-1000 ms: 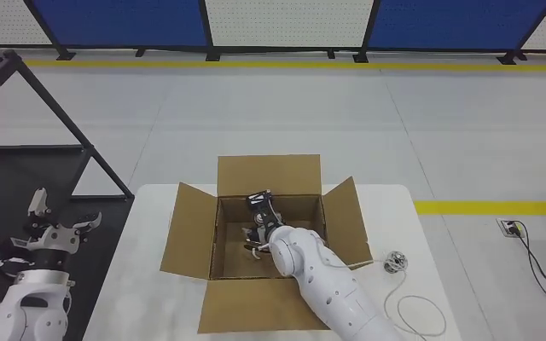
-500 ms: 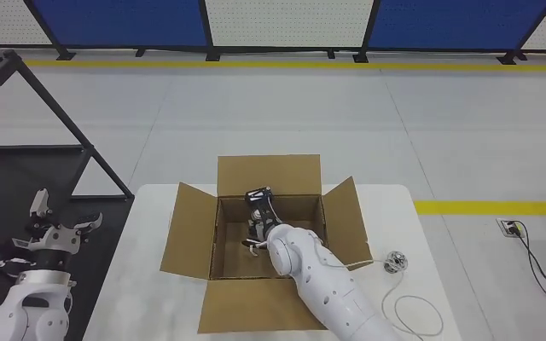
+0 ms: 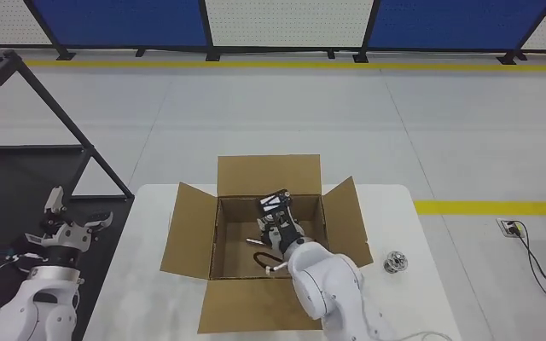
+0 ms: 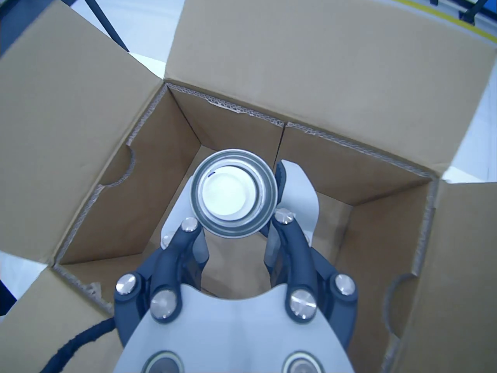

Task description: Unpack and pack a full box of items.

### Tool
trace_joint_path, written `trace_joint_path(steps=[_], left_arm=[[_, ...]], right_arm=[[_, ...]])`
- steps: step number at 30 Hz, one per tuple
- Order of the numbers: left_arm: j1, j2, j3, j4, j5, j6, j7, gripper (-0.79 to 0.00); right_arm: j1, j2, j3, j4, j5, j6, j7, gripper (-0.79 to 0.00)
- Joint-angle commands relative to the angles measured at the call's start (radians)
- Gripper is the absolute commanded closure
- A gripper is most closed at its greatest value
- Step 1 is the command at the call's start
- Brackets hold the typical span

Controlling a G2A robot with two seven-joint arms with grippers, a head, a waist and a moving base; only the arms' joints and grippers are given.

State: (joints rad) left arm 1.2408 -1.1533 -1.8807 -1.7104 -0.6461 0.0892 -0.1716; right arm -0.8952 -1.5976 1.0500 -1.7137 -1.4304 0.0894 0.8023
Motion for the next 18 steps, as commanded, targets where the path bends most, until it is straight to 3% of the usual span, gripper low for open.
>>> trace_joint_path(steps=[1,6,12,18], left_arm=[[-0.003,0.000,0.004,0.003,0.001,0.000,-0.001,-0.785],[-0.011,0.000,0.017,0.010,0.008,0.003,-0.002,-0.785],[-0.024,0.000,0.035,0.015,0.016,0.012,-0.014,-0.785],[-0.038,0.001,0.061,0.016,0.032,0.022,-0.033,-0.785]], right_arm=[[-0.043,0.007,0.011,-0.108,-0.027,-0.027,0.008,0.000],[-0.157,0.025,0.033,-0.345,-0.117,-0.070,0.004,0.000],[-0.311,0.042,0.099,-0.588,-0.217,-0.050,-0.016,0.000],[-0.417,0.049,0.191,-0.636,-0.237,0.035,-0.123,0.000]])
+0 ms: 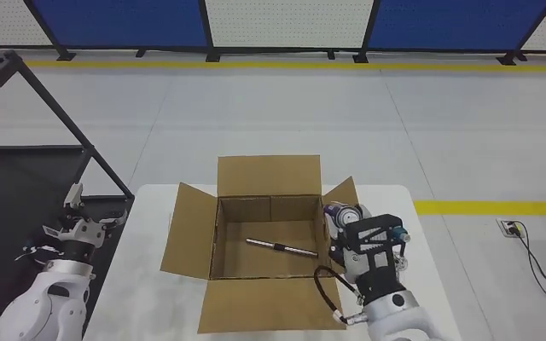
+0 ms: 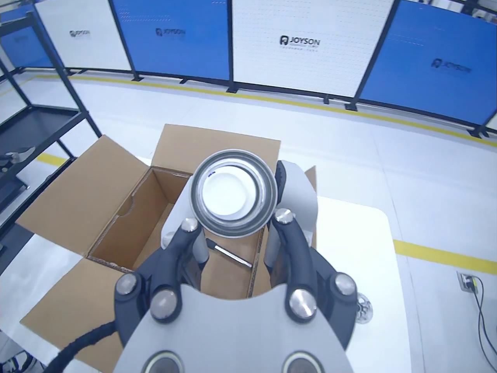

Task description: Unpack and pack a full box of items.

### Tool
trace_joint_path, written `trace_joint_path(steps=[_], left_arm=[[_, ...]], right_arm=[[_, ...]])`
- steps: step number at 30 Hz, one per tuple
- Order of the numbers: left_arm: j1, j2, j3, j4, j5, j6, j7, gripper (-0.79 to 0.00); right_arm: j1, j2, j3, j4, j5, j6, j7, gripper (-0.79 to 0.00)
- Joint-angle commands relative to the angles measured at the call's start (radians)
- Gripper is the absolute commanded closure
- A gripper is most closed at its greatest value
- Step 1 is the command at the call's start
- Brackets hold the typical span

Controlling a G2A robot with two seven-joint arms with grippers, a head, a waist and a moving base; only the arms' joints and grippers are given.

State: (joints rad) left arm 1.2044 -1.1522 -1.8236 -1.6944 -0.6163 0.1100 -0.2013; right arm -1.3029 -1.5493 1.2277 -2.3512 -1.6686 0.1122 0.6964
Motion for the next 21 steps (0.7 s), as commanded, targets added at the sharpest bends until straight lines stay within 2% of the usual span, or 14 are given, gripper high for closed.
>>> trace_joint_path(steps=[1,11,15,21], left_arm=[[-0.004,0.000,0.007,-0.001,0.008,0.002,-0.007,-0.785],[-0.020,0.001,0.048,0.000,0.047,0.006,-0.027,-0.785],[-0.023,0.001,0.055,0.002,0.052,0.004,-0.024,-0.785],[-0.023,0.001,0.055,0.010,0.046,0.002,-0.016,-0.785]], right_arm=[[-0.022,0.001,0.031,0.001,0.005,0.027,-0.033,0.000],[-0.155,0.003,0.210,0.001,0.043,0.203,-0.128,0.000],[-0.191,0.003,0.266,0.001,0.015,0.267,-0.078,0.000],[-0.207,0.006,0.337,0.001,0.024,0.251,0.073,0.000]])
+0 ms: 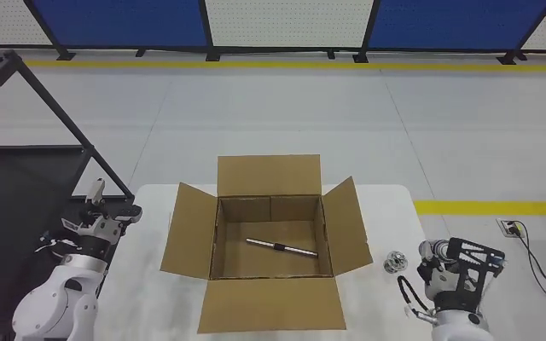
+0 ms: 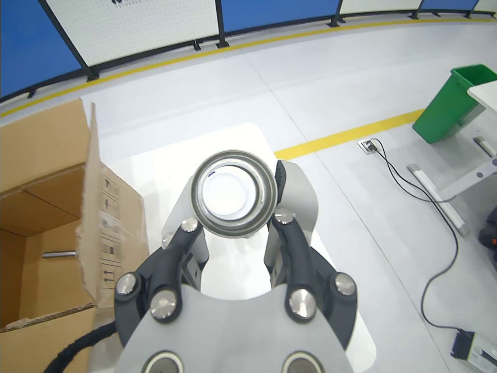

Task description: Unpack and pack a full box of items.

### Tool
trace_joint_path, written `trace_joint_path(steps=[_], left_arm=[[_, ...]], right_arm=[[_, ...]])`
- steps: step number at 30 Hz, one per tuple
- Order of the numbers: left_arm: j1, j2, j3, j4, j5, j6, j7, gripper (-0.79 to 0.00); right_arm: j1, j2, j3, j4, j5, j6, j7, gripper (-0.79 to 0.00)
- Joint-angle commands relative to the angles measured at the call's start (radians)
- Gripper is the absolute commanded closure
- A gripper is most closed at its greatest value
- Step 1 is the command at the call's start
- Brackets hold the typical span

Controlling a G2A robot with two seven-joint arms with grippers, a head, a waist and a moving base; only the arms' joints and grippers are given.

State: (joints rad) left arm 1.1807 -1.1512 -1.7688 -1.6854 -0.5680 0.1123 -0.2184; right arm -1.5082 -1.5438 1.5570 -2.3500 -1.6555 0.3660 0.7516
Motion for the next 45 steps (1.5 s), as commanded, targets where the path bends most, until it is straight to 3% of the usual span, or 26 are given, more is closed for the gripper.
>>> trace_joint_path(steps=[1,5,13,24,35,45], left_arm=[[0.001,0.000,0.000,0.002,-0.004,-0.001,0.002,-0.785],[0.000,-0.001,0.001,0.005,-0.007,-0.004,0.009,-0.785],[-0.010,-0.001,0.005,0.015,-0.007,0.000,0.012,-0.785],[-0.005,-0.001,0.014,0.004,-0.004,0.001,0.003,-0.785],[0.012,0.000,-0.013,-0.016,-0.038,0.018,0.012,-0.785],[0.008,0.001,-0.015,-0.012,-0.036,0.020,0.007,-0.785]], right_arm=[[-0.007,0.000,0.019,0.000,0.024,-0.008,0.040,0.000],[-0.032,0.000,0.062,0.008,0.101,-0.013,0.096,0.000],[0.015,0.004,0.129,0.181,0.224,-0.033,0.096,0.000],[0.014,0.004,0.129,0.183,0.224,-0.035,0.090,0.000],[0.052,0.012,0.103,0.307,0.203,-0.079,0.024,0.000],[0.106,0.018,0.132,0.442,0.174,-0.017,0.020,0.000]])
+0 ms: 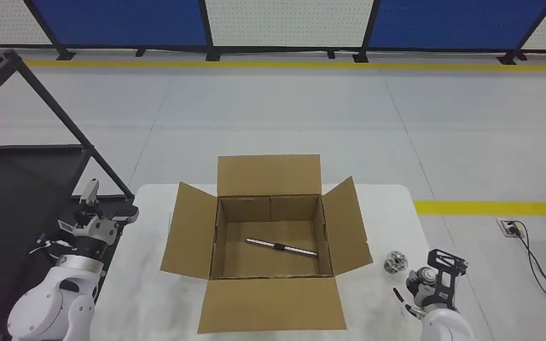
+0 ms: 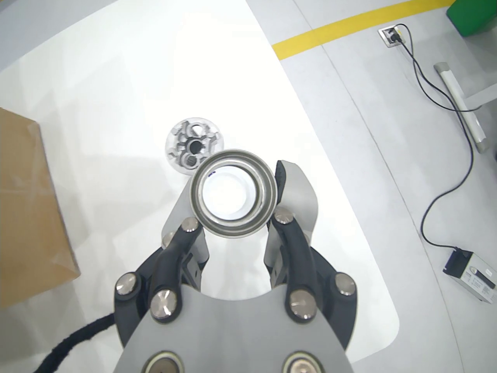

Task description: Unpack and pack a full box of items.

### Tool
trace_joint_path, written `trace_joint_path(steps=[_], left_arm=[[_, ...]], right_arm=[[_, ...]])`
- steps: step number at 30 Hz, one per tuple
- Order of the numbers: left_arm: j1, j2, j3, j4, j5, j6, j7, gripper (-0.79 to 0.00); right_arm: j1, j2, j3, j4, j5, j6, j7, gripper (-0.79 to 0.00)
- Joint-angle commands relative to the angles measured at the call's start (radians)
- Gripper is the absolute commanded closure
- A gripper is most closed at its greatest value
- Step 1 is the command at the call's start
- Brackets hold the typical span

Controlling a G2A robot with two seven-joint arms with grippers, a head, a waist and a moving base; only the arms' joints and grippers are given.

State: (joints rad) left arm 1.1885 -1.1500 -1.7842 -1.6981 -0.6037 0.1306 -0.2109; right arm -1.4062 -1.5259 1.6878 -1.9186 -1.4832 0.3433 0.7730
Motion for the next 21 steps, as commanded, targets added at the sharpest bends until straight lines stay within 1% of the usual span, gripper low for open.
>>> trace_joint_path(steps=[1,6,12,13,14,15,16,17,18,21], left_arm=[[0.000,0.000,0.001,0.000,-0.001,0.002,0.000,-0.785],[0.000,0.000,0.000,0.001,-0.001,0.001,-0.001,-0.785],[0.004,0.000,-0.003,0.002,-0.003,-0.005,0.005,-0.785],[0.005,0.000,-0.003,0.002,-0.003,-0.005,0.004,-0.785],[0.006,0.001,-0.004,0.002,-0.001,-0.006,0.006,-0.785],[0.006,0.001,-0.004,0.001,-0.001,-0.006,0.007,-0.785],[0.006,0.001,-0.004,0.001,-0.001,-0.006,0.008,-0.785],[0.007,0.001,-0.004,0.001,-0.001,-0.006,0.008,-0.785],[0.007,0.001,-0.004,0.001,-0.002,-0.006,0.008,-0.785],[0.008,0.001,-0.003,0.000,0.001,-0.008,0.007,-0.785]], right_arm=[[0.009,0.001,0.007,0.025,-0.007,0.019,-0.007,0.000],[0.036,0.004,0.019,0.081,0.011,0.016,-0.016,0.000],[0.044,0.006,0.024,0.105,0.022,0.019,-0.020,-0.003],[0.044,0.007,0.024,0.108,0.023,0.019,-0.018,-0.206],[0.045,0.007,0.024,0.110,0.021,0.020,-0.017,-0.311],[0.044,0.008,0.023,0.111,0.022,0.020,-0.016,-0.363],[0.044,0.008,0.022,0.112,0.022,0.020,-0.015,-0.446],[0.043,0.008,0.022,0.112,0.023,0.021,-0.015,-0.576],[0.042,0.009,0.021,0.111,0.023,0.020,-0.015,-0.662],[0.039,0.010,0.020,0.109,0.024,0.016,-0.013,-0.785]])
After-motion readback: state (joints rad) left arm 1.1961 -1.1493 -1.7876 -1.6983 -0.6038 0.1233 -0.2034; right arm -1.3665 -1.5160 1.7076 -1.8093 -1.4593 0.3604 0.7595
